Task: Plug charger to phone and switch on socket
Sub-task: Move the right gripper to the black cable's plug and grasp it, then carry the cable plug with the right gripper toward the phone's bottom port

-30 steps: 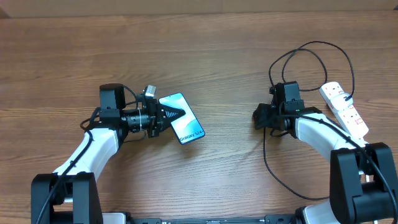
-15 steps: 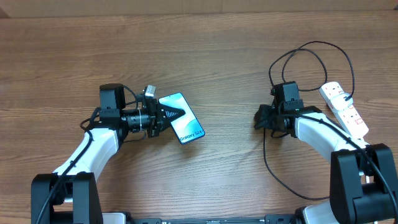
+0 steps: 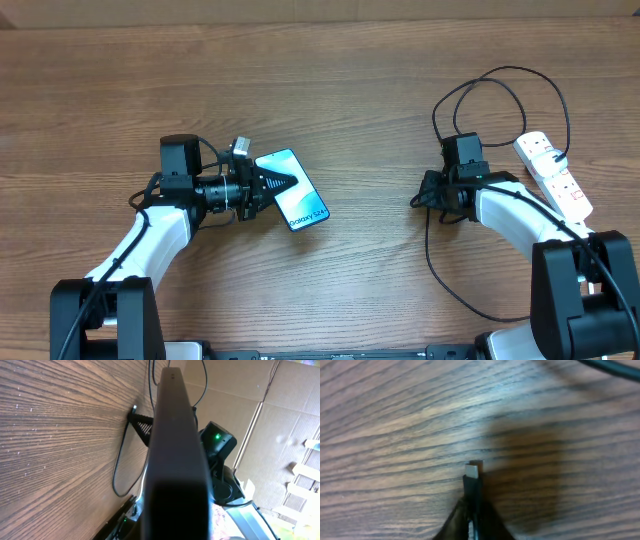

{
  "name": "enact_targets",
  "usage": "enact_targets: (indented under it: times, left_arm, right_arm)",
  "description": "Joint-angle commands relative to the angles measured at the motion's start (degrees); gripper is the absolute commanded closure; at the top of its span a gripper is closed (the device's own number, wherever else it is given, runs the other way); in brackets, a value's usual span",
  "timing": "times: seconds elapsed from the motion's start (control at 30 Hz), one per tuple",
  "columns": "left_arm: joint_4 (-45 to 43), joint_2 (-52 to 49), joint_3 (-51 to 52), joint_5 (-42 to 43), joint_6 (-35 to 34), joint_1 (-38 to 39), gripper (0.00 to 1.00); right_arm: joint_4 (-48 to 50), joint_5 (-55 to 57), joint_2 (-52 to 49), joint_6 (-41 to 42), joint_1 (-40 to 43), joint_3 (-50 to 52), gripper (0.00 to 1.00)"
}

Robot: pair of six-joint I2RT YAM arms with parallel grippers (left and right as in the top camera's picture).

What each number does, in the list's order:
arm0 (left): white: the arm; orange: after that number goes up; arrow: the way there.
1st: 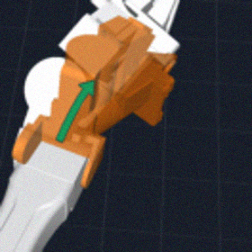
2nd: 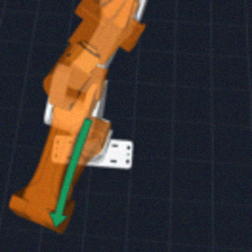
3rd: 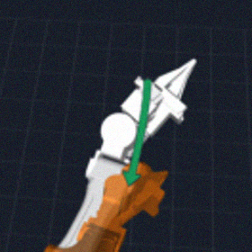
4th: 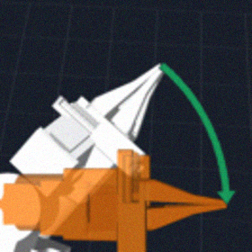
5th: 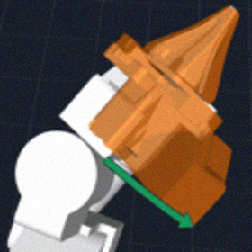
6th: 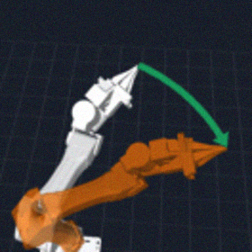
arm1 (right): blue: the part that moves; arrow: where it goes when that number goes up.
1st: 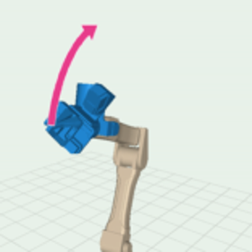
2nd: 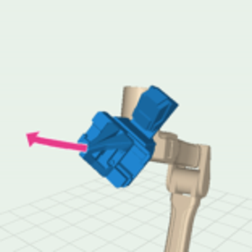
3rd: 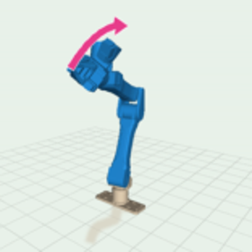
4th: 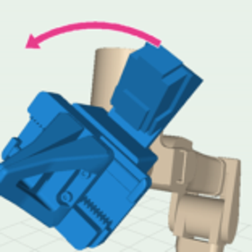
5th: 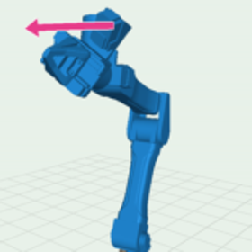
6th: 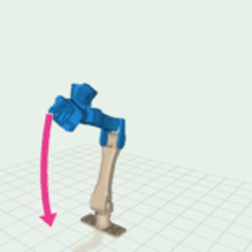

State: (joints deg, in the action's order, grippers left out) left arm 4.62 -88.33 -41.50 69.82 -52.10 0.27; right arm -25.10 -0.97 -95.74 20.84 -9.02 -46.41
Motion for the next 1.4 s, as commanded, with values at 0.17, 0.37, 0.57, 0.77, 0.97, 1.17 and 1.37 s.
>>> enact_targets:
  times: [0.17,0.37,0.57,0.77,0.97,1.17,1.37]
  left_arm:
    - [-1.4,0.61,-0.55,0.28,0.72,0.13,0.96]
    - [-6.95,0.59,-0.55,0.83,0.66,0.11,0.96]
    - [-17.33,0.59,-0.57,5.86,0.68,0.11,0.96]
    - [-32.41,0.59,-0.57,8.13,-4.48,0.11,0.96]
    - [-34.86,0.59,-0.57,7.1,-6.86,0.13,0.96]
    - [-34.91,0.59,-0.57,6.21,-6.82,0.24,0.96]
    - [-34.88,0.59,-0.57,7.65,-6.12,0.42,0.96]
  right_arm:
    - [-0.87,-11.76,-3.48,-5.51,-1.05,3.02,0.96]
    - [-3.98,-27.28,-2.14,-16.46,-0.87,-0.74,0.96]
    - [-9.75,-51.17,2.4,-26.53,-0.87,-4.31,0.96]
    - [-17.51,-73.0,4.44,-37.83,-1.01,-4.26,0.96]
    - [-22.99,-76.24,4.46,-43.74,-4.28,-4.22,0.96]
    - [-19.54,-75.63,4.46,-43.28,-9.92,-4.31,0.96]
    - [-10.88,-71.1,4.46,-34.07,-10.86,-5.66,0.96]
